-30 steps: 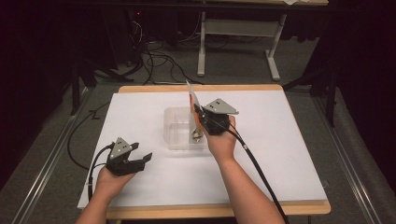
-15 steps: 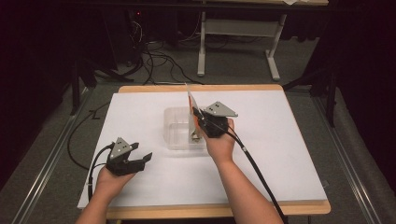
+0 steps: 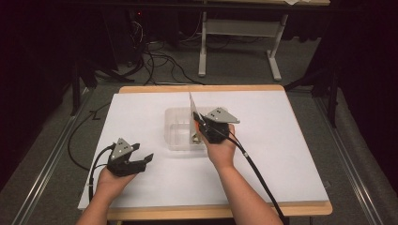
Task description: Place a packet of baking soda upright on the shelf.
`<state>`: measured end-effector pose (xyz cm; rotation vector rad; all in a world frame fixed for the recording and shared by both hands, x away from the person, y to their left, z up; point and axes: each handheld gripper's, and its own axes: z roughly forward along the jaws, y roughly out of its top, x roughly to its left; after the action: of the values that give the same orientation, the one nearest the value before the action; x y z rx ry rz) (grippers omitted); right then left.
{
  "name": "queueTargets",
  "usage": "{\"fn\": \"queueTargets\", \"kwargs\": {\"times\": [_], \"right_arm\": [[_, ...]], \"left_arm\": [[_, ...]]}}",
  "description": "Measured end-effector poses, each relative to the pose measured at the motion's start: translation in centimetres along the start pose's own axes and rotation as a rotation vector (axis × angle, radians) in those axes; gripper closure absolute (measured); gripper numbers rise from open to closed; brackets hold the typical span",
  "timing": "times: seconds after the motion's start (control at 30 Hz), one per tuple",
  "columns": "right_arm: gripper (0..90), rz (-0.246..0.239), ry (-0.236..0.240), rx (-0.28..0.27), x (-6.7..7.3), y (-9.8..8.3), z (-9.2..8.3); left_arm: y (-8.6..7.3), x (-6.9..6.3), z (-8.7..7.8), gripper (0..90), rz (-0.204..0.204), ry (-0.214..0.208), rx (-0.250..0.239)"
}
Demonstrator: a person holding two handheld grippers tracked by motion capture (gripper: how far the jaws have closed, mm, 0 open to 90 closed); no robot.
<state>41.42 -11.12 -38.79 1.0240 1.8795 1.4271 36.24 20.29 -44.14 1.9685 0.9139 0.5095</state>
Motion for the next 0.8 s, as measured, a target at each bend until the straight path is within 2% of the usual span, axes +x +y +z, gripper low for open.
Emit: {"fn": "queueTargets", "kwargs": {"times": [0.27,0.7,0.8], "right_arm": [[90.0,0.003,0.011,0.001,0.4,-0.8,-0.3],[89.3,0.003,0.006,0.017,0.2,-1.3,-0.6],[81.5,-0.003,0.004,0.023,0.2,-1.1,-0.7]], "left_arm": [[0.0,-0.1,0.0,31.9,0.0,0.0,0.0],[0.0,-0.1,0.1,31.9,0.004,0.0,0.004],[0.0,0.0,0.1,31.9,0.003,0.0,0.004]]}}
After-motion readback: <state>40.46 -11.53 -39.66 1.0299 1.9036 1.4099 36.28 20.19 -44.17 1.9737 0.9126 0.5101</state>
